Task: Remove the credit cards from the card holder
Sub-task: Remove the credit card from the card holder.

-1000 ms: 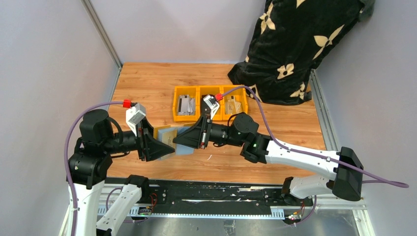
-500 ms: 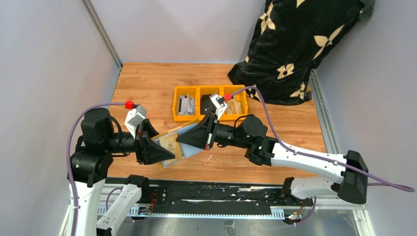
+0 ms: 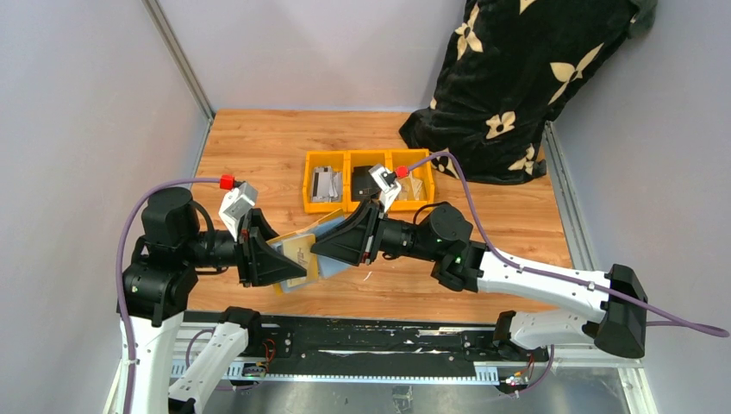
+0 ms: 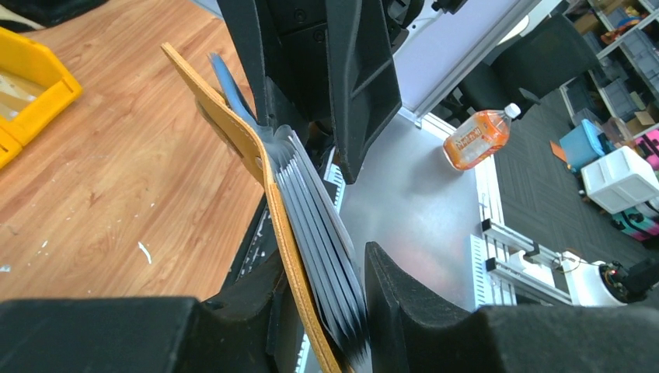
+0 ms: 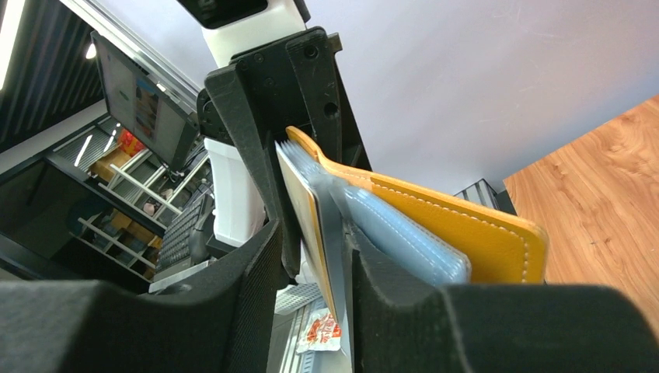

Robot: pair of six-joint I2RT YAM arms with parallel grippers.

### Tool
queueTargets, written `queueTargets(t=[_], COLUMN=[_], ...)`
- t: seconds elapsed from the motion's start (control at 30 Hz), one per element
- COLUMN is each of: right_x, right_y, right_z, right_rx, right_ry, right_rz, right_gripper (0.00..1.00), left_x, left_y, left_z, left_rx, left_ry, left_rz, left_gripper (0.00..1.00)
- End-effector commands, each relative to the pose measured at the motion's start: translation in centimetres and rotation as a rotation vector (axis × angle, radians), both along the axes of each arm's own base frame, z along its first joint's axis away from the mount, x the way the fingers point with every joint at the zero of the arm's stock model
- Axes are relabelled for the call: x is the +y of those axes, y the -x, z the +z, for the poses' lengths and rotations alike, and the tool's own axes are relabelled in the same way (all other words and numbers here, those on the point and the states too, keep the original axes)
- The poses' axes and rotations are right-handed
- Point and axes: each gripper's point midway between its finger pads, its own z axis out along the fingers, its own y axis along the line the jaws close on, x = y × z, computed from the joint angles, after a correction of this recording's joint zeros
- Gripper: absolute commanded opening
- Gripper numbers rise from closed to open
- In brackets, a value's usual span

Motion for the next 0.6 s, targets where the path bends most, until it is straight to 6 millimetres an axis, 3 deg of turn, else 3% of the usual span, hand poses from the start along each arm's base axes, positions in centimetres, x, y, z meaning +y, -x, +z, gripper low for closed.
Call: queueTargets(t=[0.0, 0.23, 0.33, 0.57], right_x=[1.7, 1.0, 0.1, -0.6], right_y=[-1.2, -1.1, -0.9, -0.2], right_z=[-3.5, -2.7, -1.9, -1.4], right_rx=[0.004, 0.000, -0.017, -0.038], right_ry=[0.136, 0.095, 0.043, 0.009], right_rz=[-0.058, -0.065, -0.052, -0.012], right_gripper=[0.30, 0.00, 0.00, 0.00], left_x=[0.0, 0.1, 0.1, 0.0], left_y=[3.4, 3.8, 4.1, 4.2], left_z=[2.5, 2.8, 2.9, 3.5], left_rx=[-0.021, -0.016, -0.019, 0.007], left_ry=[0.057, 0.064, 0.070, 0.094], left_rz=[-0.121, -0.136, -0.156, -0.187], left_gripper=[0.00, 0.03, 0.12, 0.12])
